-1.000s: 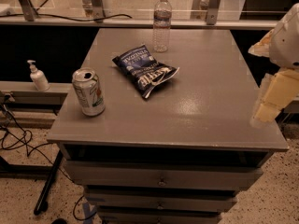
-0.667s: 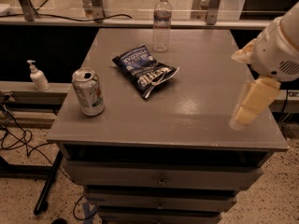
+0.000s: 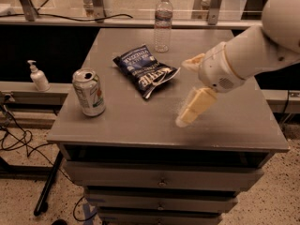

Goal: Pick blue chip bag

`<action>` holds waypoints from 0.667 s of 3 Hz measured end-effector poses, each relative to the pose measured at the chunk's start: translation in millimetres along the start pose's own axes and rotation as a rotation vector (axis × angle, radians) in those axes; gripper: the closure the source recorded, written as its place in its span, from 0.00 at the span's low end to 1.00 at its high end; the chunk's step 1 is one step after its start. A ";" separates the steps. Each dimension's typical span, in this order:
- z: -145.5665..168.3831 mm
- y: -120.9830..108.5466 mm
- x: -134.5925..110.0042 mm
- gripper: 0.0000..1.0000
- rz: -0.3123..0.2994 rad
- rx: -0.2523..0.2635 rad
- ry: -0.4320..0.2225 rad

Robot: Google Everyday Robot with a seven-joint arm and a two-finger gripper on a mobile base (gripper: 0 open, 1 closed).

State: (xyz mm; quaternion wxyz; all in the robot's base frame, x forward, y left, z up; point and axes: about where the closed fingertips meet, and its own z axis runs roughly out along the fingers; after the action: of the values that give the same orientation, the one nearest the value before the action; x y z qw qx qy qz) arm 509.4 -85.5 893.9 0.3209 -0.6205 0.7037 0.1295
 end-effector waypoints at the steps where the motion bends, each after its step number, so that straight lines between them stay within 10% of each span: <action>1: 41.2 -25.1 -31.5 0.00 -0.020 0.003 -0.105; 2: 76.0 -39.3 -54.8 0.00 -0.041 0.007 -0.135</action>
Offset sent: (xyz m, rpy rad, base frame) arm 0.0947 0.1222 -0.0307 0.1399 -0.0821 0.0747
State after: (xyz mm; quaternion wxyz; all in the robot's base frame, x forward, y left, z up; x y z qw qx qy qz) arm 570.5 -5.8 878.2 0.3724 -0.6233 0.6682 0.1618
